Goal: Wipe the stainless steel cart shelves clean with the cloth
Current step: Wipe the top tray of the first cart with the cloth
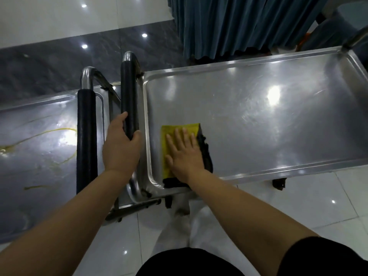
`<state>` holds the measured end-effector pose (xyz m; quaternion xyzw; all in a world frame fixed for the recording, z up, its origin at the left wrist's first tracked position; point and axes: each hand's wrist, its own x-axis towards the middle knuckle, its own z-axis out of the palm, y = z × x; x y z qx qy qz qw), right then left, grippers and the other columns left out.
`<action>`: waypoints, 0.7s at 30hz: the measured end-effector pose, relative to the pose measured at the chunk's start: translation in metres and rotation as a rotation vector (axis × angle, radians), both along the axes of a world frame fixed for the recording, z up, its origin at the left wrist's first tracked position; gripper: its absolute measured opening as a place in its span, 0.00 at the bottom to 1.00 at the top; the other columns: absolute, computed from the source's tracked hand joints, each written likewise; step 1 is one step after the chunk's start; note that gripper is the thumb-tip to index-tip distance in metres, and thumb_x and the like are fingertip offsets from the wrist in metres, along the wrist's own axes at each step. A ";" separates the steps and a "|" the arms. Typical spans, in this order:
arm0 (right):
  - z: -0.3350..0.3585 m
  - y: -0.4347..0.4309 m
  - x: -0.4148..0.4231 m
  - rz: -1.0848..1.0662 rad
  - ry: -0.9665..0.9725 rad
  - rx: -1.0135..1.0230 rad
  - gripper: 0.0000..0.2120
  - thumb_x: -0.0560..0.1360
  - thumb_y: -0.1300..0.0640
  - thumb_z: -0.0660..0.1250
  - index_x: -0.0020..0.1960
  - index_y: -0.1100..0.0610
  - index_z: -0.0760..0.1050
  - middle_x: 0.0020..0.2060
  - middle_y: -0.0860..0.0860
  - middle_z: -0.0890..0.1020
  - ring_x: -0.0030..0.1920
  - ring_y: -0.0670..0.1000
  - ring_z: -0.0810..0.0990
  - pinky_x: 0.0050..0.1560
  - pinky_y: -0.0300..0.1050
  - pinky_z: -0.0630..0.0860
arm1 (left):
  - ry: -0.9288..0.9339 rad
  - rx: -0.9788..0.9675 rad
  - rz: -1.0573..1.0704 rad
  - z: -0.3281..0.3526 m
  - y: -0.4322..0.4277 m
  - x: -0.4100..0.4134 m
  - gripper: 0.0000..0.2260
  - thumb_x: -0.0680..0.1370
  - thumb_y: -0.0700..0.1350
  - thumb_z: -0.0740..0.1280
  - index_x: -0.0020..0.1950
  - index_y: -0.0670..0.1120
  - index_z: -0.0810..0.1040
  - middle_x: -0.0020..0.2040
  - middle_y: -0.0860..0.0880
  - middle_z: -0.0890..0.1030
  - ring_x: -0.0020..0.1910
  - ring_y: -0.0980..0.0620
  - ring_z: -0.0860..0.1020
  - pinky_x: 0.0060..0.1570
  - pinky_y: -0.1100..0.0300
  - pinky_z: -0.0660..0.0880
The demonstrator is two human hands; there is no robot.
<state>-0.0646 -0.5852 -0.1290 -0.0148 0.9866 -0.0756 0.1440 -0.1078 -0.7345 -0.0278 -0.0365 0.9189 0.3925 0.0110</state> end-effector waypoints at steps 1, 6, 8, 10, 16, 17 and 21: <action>0.000 -0.015 -0.004 0.072 -0.012 -0.024 0.31 0.80 0.39 0.44 0.78 0.51 0.40 0.77 0.55 0.38 0.75 0.57 0.32 0.73 0.57 0.31 | -0.001 -0.002 -0.003 0.000 -0.001 0.000 0.24 0.77 0.47 0.65 0.71 0.53 0.64 0.64 0.51 0.73 0.57 0.51 0.75 0.55 0.48 0.76; -0.003 -0.012 -0.012 0.230 0.001 -0.033 0.35 0.78 0.34 0.46 0.78 0.49 0.39 0.77 0.52 0.38 0.75 0.55 0.32 0.73 0.54 0.31 | -0.027 -0.020 -0.024 0.002 -0.002 0.001 0.27 0.75 0.47 0.68 0.72 0.52 0.63 0.66 0.51 0.72 0.60 0.53 0.74 0.56 0.58 0.72; -0.003 0.018 -0.018 0.163 0.016 -0.024 0.35 0.78 0.35 0.49 0.78 0.48 0.42 0.78 0.52 0.41 0.77 0.54 0.37 0.73 0.52 0.32 | -0.038 -0.021 -0.022 0.002 0.000 0.001 0.28 0.75 0.46 0.68 0.73 0.52 0.62 0.67 0.51 0.71 0.60 0.53 0.73 0.54 0.61 0.71; -0.003 0.059 -0.022 0.034 0.026 -0.008 0.35 0.77 0.35 0.51 0.78 0.48 0.45 0.78 0.53 0.44 0.77 0.54 0.40 0.73 0.50 0.34 | -0.045 -0.028 -0.024 0.002 0.002 0.003 0.28 0.76 0.45 0.67 0.73 0.52 0.62 0.67 0.51 0.71 0.60 0.54 0.73 0.51 0.66 0.70; 0.004 0.194 -0.012 -0.299 0.020 0.103 0.43 0.68 0.31 0.34 0.78 0.49 0.45 0.78 0.55 0.45 0.77 0.56 0.42 0.74 0.52 0.38 | -0.033 -0.034 -0.001 0.003 0.005 0.002 0.26 0.76 0.45 0.67 0.73 0.53 0.62 0.67 0.51 0.72 0.58 0.51 0.75 0.53 0.56 0.73; 0.006 0.209 -0.010 -0.345 0.013 0.109 0.43 0.68 0.31 0.34 0.78 0.50 0.45 0.78 0.55 0.44 0.77 0.57 0.42 0.74 0.52 0.38 | -0.029 -0.032 0.002 0.003 0.005 0.001 0.26 0.76 0.45 0.67 0.73 0.53 0.62 0.67 0.51 0.72 0.58 0.50 0.75 0.52 0.57 0.73; 0.004 0.212 -0.013 -0.501 -0.007 0.149 0.36 0.78 0.34 0.43 0.79 0.52 0.42 0.78 0.56 0.42 0.77 0.58 0.41 0.75 0.55 0.38 | -0.043 -0.028 0.015 0.003 0.006 -0.001 0.26 0.76 0.44 0.66 0.72 0.54 0.62 0.68 0.49 0.71 0.61 0.47 0.74 0.56 0.50 0.75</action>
